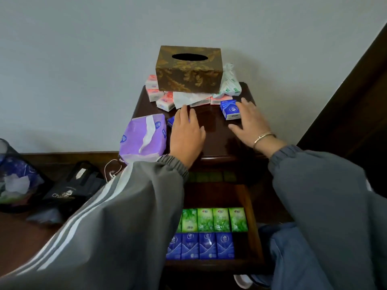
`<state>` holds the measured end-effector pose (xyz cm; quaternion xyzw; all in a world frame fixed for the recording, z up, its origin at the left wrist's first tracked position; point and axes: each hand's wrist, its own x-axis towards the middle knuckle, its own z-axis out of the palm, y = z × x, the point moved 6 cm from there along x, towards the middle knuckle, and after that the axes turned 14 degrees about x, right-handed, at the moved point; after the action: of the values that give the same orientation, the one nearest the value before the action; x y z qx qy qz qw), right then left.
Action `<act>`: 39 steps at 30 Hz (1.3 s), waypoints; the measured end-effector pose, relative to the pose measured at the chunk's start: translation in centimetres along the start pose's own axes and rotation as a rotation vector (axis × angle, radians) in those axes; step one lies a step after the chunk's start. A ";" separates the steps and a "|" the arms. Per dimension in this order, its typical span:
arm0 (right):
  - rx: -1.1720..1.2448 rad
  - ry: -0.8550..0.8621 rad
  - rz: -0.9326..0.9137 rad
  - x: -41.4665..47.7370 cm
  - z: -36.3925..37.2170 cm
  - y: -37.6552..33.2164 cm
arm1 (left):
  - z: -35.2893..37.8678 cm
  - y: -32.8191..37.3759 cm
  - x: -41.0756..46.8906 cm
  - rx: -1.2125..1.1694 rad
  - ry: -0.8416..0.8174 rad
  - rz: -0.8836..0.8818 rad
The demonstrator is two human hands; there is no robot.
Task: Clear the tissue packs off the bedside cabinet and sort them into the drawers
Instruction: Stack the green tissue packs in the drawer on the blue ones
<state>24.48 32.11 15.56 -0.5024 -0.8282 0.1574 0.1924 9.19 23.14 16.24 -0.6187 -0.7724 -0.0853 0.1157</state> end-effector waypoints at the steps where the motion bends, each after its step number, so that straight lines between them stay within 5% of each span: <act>1: -0.032 -0.088 0.059 0.7 1.6 0.7 | 1.2 0.3 0.4 0.105 -0.127 -0.005; 4: -0.020 -0.150 0.093 1.3 4.3 2.2 | 3.6 0.6 0.0 0.193 -0.276 -0.034; 9: 0.015 -0.028 -0.065 -1.5 3.4 3.7 | 2.0 0.6 -0.9 0.254 -0.091 0.098; 13: 0.061 0.194 -0.193 -2.3 1.2 2.8 | 1.8 -0.6 -0.1 0.132 -0.243 0.274; 21: 0.427 0.546 0.008 0.8 -0.9 2.5 | 2.9 -1.7 1.0 0.154 -0.389 0.396; 24: 0.475 0.489 0.068 2.2 -0.6 3.0 | 2.7 -1.8 1.4 0.171 -0.324 0.396; 29: 0.347 0.131 0.204 3.4 1.6 4.1 | 2.5 -2.7 1.2 0.023 -0.303 0.232; 33: 0.331 0.175 0.220 2.6 2.0 4.5 | 2.5 -3.2 0.1 -0.070 -0.239 0.144; 36: 0.297 0.245 0.116 3.4 1.3 2.9 | 2.9 -3.2 -0.3 -0.095 -0.212 0.103; 39: 0.160 0.121 -0.075 5.1 2.1 -0.3 | 3.3 -2.9 -0.6 -0.105 -0.221 0.088</act>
<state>21.08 36.41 14.67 -0.4626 -0.8181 0.1852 0.2873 6.26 22.85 12.90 -0.6627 -0.7471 -0.0519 0.0011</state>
